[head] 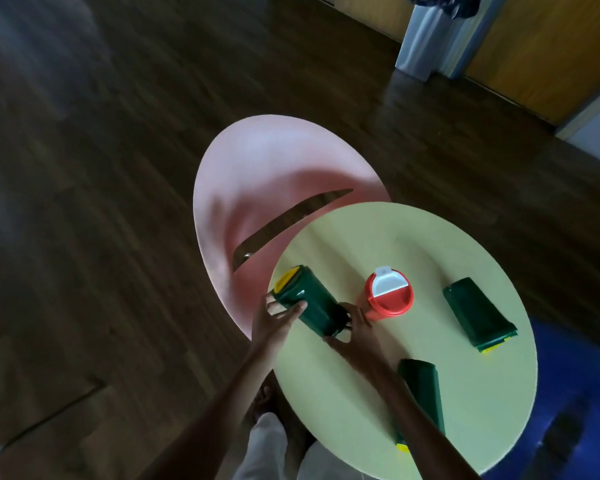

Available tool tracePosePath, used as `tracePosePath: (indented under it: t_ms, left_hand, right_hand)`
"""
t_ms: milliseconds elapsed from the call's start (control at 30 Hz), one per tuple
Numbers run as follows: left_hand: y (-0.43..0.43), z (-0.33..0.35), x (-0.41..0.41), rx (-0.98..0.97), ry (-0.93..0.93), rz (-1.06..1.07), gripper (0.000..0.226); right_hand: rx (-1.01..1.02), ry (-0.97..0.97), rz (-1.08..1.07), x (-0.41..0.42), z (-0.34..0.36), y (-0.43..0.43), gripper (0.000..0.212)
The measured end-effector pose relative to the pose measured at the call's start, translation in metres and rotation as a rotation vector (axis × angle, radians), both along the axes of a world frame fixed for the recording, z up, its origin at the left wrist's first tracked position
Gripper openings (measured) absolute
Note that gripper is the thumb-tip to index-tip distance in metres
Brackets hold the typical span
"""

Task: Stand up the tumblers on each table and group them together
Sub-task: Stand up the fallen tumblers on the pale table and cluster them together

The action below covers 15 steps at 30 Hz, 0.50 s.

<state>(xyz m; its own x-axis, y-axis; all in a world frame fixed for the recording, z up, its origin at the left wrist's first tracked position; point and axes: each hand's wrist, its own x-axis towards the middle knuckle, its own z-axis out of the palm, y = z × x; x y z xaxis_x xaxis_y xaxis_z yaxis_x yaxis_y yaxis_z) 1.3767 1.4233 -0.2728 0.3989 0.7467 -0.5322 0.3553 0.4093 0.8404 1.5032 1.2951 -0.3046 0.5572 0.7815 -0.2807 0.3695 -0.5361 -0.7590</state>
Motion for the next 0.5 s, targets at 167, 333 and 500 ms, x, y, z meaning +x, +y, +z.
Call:
tracePosePath:
  t_ms: [167,333,500]
  left_hand:
    - [0.042,0.006,-0.003,0.092,-0.101,-0.173,0.059]
    - [0.049,-0.002,-0.006,0.074,-0.145,-0.296,0.067]
    - [0.042,-0.014,-0.017,0.074,-0.166,-0.358,0.073]
  right_hand:
    - [0.096,0.171,-0.125,0.003,-0.001,0.019,0.074]
    - [0.064,0.313,-0.146,0.01,-0.014,0.025,0.062]
    - [0.064,0.331,-0.196,-0.005,-0.033,0.018,0.059]
